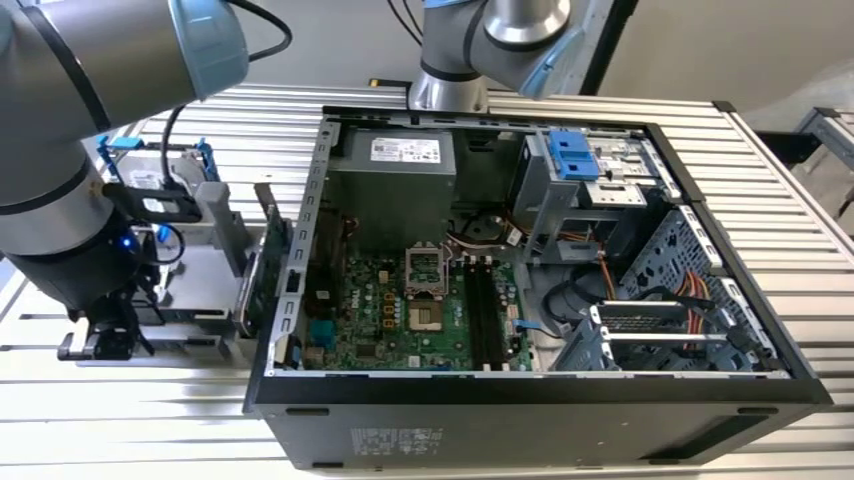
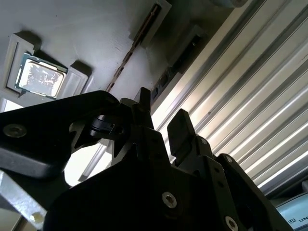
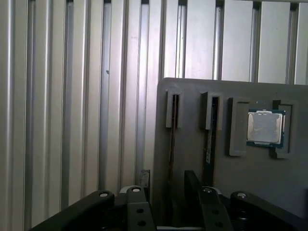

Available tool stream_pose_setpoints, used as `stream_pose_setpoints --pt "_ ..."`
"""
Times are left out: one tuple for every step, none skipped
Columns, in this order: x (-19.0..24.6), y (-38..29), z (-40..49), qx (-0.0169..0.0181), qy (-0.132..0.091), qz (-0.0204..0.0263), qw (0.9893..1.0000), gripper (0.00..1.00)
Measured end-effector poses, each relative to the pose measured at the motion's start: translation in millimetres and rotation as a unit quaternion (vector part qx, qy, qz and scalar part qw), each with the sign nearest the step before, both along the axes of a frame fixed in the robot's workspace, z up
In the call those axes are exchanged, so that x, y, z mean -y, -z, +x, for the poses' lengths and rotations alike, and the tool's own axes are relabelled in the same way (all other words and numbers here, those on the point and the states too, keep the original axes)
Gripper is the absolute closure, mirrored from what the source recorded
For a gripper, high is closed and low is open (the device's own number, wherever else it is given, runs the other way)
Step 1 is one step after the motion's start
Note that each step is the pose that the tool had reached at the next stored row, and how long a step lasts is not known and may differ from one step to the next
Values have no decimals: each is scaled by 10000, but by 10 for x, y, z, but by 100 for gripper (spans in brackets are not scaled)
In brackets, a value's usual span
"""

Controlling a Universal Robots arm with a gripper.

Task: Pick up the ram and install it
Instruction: 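Pick up the ram and move it above insertion slot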

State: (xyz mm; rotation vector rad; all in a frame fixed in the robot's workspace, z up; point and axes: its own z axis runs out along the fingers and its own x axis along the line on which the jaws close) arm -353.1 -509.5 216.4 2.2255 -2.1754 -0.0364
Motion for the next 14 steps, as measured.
stream_pose_setpoints --pt "0 6 0 -1 0 0 10000 0" --pt "-3 10 0 -1 2 -1 10000 0" --pt "-7 15 0 -1 6 -1 10000 0" --pt "-15 20 0 -1 14 -1 10000 0" --pt "-26 26 0 -1 25 -1 10000 0" --pt "-38 31 0 -1 39 -1 10000 0" --pt "-49 36 0 -1 53 -1 10000 0" --pt "-62 42 0 0 68 0 10000 0" --pt "-75 47 0 -1 83 -1 10000 0" --pt "-87 54 0 0 96 0 10000 0" --pt "-95 62 0 0 106 0 9999 0" --pt "-97 70 2 0 110 0 9999 0" --pt "-97 77 3 0 112 0 9999 0" --pt "-97 84 3 -1 113 -1 9999 0"
